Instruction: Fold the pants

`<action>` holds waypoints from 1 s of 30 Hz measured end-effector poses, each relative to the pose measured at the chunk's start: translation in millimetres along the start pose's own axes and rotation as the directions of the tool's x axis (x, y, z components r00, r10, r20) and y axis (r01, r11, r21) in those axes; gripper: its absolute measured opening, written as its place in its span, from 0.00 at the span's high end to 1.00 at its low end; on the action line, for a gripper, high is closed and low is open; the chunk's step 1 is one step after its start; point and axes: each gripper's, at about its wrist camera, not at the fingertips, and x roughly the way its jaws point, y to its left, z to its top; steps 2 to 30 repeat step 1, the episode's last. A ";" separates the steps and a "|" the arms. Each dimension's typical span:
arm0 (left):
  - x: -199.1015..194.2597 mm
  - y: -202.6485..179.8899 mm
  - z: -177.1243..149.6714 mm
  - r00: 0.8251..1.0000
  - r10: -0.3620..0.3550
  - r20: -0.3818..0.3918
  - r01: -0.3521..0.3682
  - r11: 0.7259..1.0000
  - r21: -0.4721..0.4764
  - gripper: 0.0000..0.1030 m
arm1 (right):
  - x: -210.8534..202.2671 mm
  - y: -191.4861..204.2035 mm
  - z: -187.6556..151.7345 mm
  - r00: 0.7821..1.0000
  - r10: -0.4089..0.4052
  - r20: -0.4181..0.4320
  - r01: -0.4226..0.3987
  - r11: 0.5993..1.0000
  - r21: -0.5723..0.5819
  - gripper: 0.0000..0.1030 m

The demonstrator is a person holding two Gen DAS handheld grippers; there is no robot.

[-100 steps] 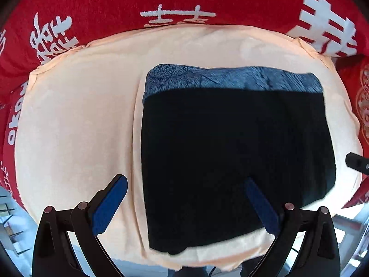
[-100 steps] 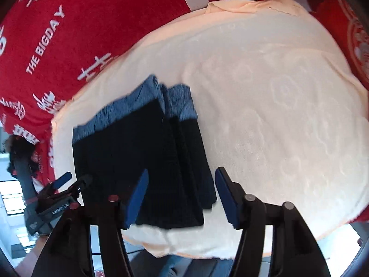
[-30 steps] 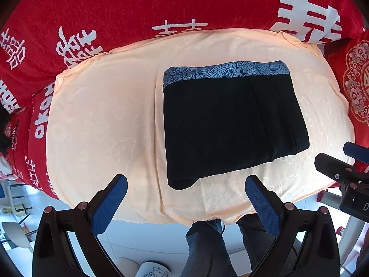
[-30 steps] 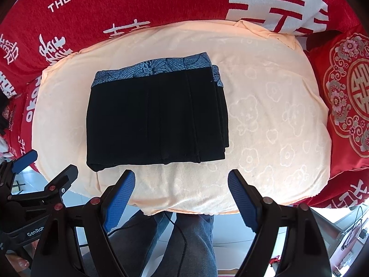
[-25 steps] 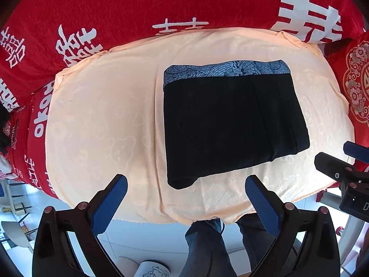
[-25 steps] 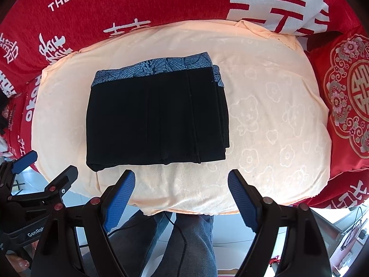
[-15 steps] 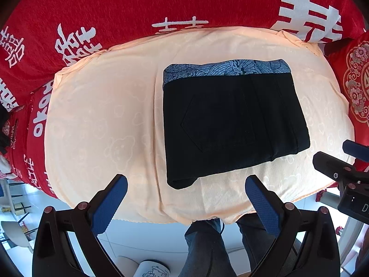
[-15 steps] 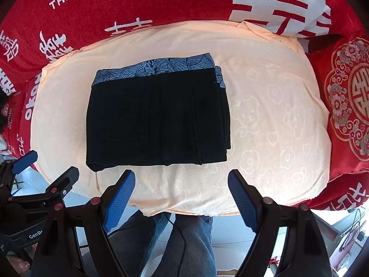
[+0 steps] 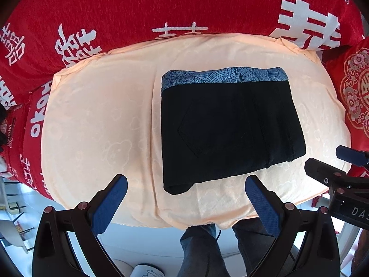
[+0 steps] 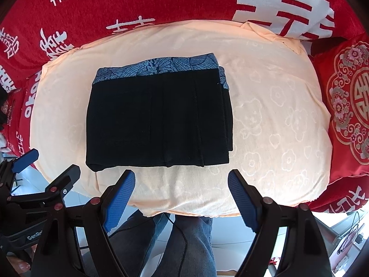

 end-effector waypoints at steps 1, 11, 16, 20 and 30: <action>0.6 -0.2 0.2 1.000 0.005 -0.004 -0.005 1.000 0.003 0.00 | 0.3 0.0 0.1 1.000 0.000 0.000 0.000 1.000 0.000 0.18; 0.6 -0.2 0.2 1.000 0.005 -0.004 -0.005 1.000 0.003 0.00 | 0.3 0.0 0.1 1.000 0.000 0.000 0.000 1.000 0.000 0.18; 0.6 -0.2 0.2 1.000 0.005 -0.004 -0.005 1.000 0.003 0.00 | 0.3 0.0 0.1 1.000 0.000 0.000 0.000 1.000 0.000 0.18; 0.6 -0.2 0.2 1.000 0.005 -0.004 -0.005 1.000 0.003 0.00 | 0.3 0.0 0.1 1.000 0.000 0.000 0.000 1.000 0.000 0.18; 0.6 -0.2 0.2 1.000 0.005 -0.004 -0.005 1.000 0.003 0.00 | 0.3 0.0 0.1 1.000 0.000 0.000 0.000 1.000 0.000 0.18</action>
